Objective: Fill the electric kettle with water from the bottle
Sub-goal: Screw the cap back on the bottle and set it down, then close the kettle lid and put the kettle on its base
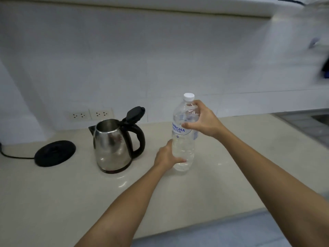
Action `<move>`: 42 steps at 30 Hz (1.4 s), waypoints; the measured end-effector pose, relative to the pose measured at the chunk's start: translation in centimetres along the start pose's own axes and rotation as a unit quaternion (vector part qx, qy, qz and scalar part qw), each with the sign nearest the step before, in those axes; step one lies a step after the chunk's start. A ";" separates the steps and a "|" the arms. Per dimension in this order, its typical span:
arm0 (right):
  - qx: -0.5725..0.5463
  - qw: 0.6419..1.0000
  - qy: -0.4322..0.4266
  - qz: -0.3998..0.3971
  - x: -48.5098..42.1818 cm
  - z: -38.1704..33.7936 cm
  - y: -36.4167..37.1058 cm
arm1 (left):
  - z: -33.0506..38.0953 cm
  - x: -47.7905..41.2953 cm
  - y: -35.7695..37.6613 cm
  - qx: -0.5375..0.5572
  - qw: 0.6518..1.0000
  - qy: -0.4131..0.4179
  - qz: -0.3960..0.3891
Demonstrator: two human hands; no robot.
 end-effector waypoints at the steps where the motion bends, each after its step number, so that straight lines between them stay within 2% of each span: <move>1: -0.003 1.000 0.007 0.001 0.2 1.2 -0.9 | 0.5 -0.9 1.0 -0.013 1.000 -0.009 -0.005; 11: -0.024 0.999 0.043 -0.001 1.0 8.7 -3.1 | 1.9 -5.0 6.5 -0.071 0.994 -0.080 -0.025; 19: -0.041 0.999 0.030 -0.007 1.0 9.5 -2.9 | 1.5 -5.3 7.1 -0.059 0.995 -0.063 -0.047; 22: -0.030 0.996 -0.022 0.078 1.8 7.9 -3.5 | 0.8 -4.8 6.8 -0.017 0.997 -0.037 -0.064; 24: 0.046 0.982 -0.072 0.166 2.4 5.2 -4.0 | 0.1 -4.1 5.3 -0.017 0.999 -0.026 -0.030; 26: 0.137 0.952 -0.127 0.242 2.8 1.7 -3.7 | -0.3 -2.7 2.8 -0.030 0.999 -0.003 0.034; 28: 0.224 0.904 -0.191 0.311 3.0 -1.7 -2.6 | -0.5 -0.7 -0.3 -0.040 0.993 0.030 0.106; 30: 0.274 0.865 -0.229 0.352 2.6 -4.1 -1.0 | -0.9 1.4 -3.3 -0.048 0.981 0.066 0.179; 32: 0.247 0.878 -0.239 0.333 1.2 -5.6 1.2 | -1.7 3.7 -6.1 -0.071 0.962 0.087 0.247; 36: 0.159 0.939 -0.209 0.220 -2.2 -6.6 6.9 | -4.1 7.8 -11.0 -0.141 0.917 0.079 0.365; 39: 0.072 0.984 -0.120 0.114 -4.8 -5.5 11.3 | -7.5 10.5 -14.4 -0.125 0.899 0.021 0.420; 42: -0.061 0.995 -0.016 0.081 -6.2 -3.8 14.6 | -10.9 11.9 -17.4 -0.095 0.899 -0.050 0.424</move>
Point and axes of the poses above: each hand's wrist, its own x-axis away from the middle knuckle, its own y-axis out of the palm, z = x × y, the point moved 9 cm from there along -x, towards the middle knuckle, and after that the axes turned 15 degrees about -z, right-handed, at the moved point
